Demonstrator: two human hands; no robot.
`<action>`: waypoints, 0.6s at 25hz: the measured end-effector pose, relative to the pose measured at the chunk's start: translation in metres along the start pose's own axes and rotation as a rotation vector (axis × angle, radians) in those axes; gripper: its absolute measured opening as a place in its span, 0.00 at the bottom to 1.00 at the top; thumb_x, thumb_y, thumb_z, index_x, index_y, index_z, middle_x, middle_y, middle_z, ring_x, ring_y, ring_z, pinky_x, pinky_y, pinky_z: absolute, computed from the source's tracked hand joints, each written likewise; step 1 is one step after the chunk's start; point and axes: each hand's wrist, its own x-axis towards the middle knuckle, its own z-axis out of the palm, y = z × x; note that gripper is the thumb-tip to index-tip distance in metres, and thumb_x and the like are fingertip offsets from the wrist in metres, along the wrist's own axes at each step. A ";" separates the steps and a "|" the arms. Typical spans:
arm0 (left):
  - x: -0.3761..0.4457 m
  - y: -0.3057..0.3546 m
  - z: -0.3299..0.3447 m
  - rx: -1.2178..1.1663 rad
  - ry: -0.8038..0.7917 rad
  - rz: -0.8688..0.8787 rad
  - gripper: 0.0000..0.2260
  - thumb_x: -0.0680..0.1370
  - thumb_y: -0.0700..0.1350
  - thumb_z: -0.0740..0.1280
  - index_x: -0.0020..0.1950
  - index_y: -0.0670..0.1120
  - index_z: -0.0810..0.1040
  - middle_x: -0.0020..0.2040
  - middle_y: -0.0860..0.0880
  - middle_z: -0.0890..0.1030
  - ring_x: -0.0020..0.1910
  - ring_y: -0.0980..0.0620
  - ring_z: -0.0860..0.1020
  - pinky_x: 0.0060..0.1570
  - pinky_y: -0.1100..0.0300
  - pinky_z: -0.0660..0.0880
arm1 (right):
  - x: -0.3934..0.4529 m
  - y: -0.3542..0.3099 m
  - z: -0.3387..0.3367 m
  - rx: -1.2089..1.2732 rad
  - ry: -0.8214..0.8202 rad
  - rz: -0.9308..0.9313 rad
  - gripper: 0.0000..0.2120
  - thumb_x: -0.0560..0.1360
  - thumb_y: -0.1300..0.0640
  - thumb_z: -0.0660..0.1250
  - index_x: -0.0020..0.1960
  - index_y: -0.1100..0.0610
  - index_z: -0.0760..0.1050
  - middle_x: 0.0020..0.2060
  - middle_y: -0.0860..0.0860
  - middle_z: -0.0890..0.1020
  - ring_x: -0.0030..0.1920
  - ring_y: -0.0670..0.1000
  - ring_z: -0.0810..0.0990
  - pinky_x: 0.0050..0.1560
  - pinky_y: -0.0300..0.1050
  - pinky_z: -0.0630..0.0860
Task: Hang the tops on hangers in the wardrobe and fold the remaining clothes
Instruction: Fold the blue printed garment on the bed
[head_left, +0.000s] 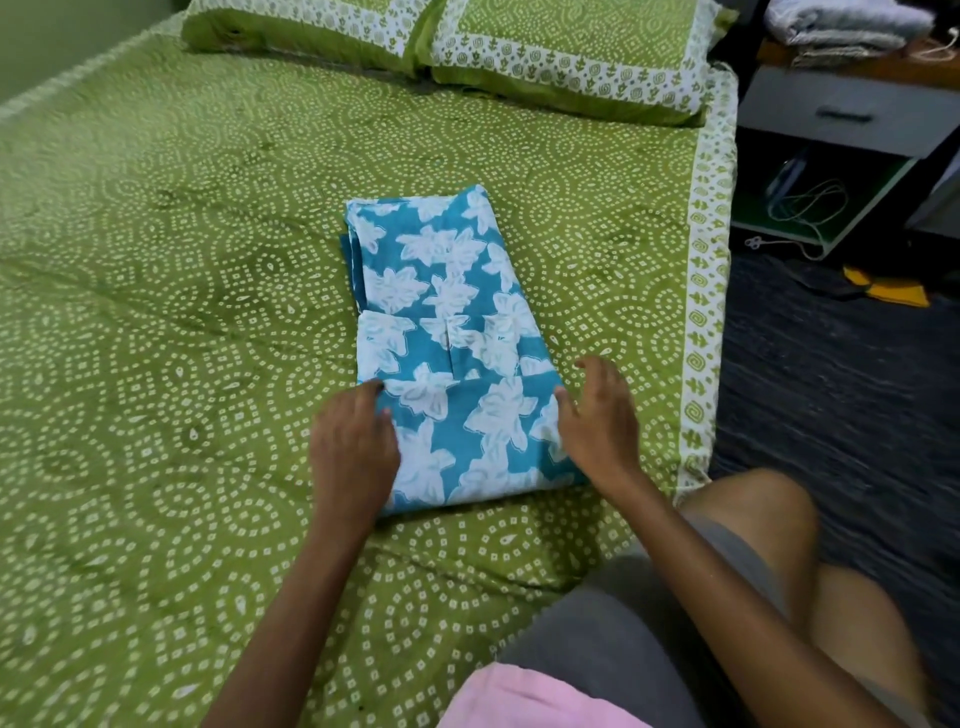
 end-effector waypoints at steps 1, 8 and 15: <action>0.000 0.009 0.011 -0.064 -0.044 0.100 0.12 0.77 0.35 0.63 0.59 0.39 0.76 0.53 0.41 0.80 0.52 0.43 0.77 0.56 0.48 0.73 | -0.005 -0.012 0.010 0.012 -0.019 -0.114 0.20 0.79 0.54 0.59 0.69 0.59 0.63 0.66 0.53 0.70 0.64 0.52 0.70 0.64 0.51 0.70; -0.015 -0.011 0.089 0.232 -0.368 0.153 0.24 0.77 0.54 0.51 0.70 0.47 0.71 0.70 0.44 0.71 0.69 0.43 0.69 0.68 0.50 0.52 | -0.003 0.008 0.094 -0.403 -0.447 -0.373 0.37 0.71 0.33 0.24 0.76 0.46 0.40 0.77 0.47 0.42 0.75 0.48 0.37 0.70 0.48 0.30; 0.047 -0.025 0.105 0.335 -0.437 0.108 0.30 0.78 0.62 0.42 0.77 0.50 0.51 0.78 0.50 0.50 0.77 0.47 0.47 0.71 0.53 0.36 | 0.062 0.004 0.107 -0.448 -0.435 -0.425 0.33 0.75 0.37 0.35 0.77 0.48 0.47 0.77 0.46 0.50 0.76 0.50 0.44 0.73 0.52 0.36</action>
